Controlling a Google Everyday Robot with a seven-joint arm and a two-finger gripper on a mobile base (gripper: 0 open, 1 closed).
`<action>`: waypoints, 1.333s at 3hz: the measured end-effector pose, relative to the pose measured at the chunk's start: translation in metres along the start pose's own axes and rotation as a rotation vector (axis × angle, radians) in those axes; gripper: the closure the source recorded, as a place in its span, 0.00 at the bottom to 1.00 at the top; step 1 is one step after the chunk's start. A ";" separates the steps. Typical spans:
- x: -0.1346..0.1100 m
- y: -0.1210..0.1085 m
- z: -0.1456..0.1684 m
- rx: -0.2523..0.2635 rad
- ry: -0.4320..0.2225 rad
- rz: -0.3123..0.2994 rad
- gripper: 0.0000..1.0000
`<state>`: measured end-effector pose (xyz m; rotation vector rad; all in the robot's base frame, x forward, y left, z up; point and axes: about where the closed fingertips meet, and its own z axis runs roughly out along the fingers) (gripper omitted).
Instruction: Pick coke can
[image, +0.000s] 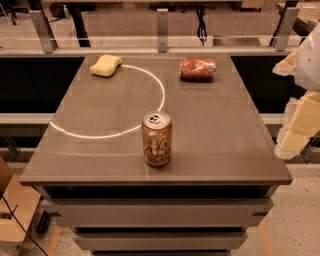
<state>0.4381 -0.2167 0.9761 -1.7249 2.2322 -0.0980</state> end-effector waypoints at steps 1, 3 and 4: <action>0.000 0.000 0.000 0.000 -0.001 0.000 0.00; -0.031 -0.025 -0.002 0.057 -0.127 -0.052 0.00; -0.050 -0.062 0.001 0.097 -0.253 -0.064 0.00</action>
Offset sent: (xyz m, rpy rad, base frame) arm 0.0155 0.0118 0.0056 0.0649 -0.0456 0.0457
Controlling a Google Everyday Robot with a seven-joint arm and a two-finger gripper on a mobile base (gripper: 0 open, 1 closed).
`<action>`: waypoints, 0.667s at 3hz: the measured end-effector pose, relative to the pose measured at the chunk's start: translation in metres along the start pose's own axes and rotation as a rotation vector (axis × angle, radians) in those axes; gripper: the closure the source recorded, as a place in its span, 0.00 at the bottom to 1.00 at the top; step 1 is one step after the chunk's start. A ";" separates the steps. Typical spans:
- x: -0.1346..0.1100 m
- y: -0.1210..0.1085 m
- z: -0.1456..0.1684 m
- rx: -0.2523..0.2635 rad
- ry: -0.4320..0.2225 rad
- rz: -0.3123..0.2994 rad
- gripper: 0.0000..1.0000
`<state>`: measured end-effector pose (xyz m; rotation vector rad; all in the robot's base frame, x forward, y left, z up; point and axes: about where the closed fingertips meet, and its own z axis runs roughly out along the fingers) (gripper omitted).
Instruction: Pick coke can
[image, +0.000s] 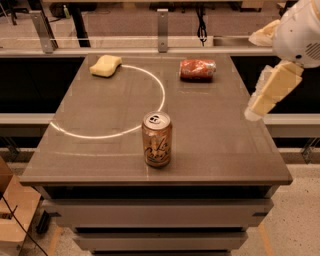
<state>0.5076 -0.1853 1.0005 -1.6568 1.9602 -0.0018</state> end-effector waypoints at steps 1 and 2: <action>-0.003 -0.004 0.002 0.001 -0.016 0.002 0.00; -0.002 -0.007 0.005 0.012 -0.044 0.019 0.00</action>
Offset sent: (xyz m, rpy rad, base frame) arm 0.0143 -0.0010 -0.0028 0.0922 -0.0284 -0.0245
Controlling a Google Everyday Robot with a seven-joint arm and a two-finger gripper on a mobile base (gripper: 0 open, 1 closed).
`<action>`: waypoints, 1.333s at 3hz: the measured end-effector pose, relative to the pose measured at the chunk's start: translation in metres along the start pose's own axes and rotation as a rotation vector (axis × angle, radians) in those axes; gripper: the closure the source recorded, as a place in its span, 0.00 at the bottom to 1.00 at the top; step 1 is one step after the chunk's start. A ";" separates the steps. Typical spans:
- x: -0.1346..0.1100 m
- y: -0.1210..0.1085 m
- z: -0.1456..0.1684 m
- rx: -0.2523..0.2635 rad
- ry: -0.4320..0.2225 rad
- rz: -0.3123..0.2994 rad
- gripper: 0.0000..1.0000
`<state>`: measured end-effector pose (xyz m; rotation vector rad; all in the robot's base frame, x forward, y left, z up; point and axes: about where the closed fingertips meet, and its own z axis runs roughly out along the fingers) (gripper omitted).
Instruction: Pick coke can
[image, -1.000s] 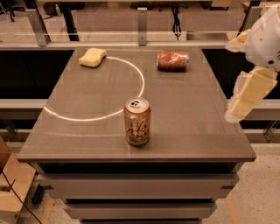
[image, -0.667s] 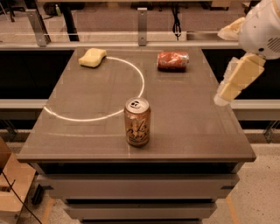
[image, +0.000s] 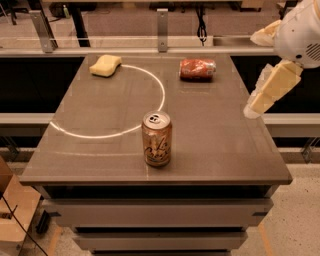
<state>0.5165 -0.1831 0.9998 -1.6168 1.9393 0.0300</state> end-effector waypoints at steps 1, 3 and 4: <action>0.000 -0.024 0.015 0.040 -0.107 0.053 0.00; -0.004 -0.086 0.064 0.091 -0.335 0.151 0.00; 0.005 -0.108 0.096 0.096 -0.363 0.225 0.00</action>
Offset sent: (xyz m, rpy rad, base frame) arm 0.1230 0.0038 -0.0132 0.4263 -0.1446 -0.0421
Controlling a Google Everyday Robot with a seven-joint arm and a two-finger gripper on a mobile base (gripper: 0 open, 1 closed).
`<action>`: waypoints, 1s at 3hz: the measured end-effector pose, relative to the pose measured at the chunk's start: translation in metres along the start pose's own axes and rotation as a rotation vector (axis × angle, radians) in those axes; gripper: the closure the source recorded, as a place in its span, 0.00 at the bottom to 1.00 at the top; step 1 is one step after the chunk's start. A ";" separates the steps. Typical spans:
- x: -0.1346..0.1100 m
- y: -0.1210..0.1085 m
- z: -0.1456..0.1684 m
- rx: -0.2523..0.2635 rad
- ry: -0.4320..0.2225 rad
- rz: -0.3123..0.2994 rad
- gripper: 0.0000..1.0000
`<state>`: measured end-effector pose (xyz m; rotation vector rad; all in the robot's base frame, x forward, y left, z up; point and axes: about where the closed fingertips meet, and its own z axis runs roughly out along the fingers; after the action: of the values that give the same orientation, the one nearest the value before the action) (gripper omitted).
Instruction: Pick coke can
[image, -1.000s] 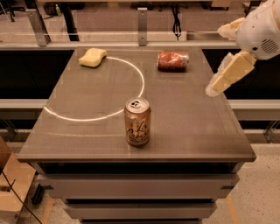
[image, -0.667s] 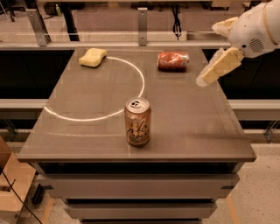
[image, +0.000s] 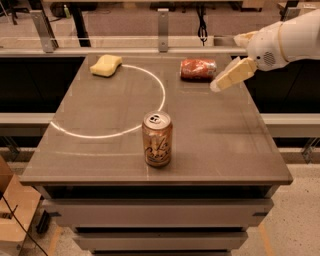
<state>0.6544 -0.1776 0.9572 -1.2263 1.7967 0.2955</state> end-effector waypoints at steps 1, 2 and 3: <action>0.014 -0.017 0.026 0.008 -0.018 0.062 0.00; 0.035 -0.052 0.072 0.014 -0.021 0.102 0.00; 0.036 -0.051 0.076 0.011 -0.022 0.110 0.00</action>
Offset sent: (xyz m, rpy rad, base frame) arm 0.0832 0.0009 -0.0612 0.0867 0.0667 -0.0441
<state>0.7351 -0.1768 0.9012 -1.1140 1.8475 0.3595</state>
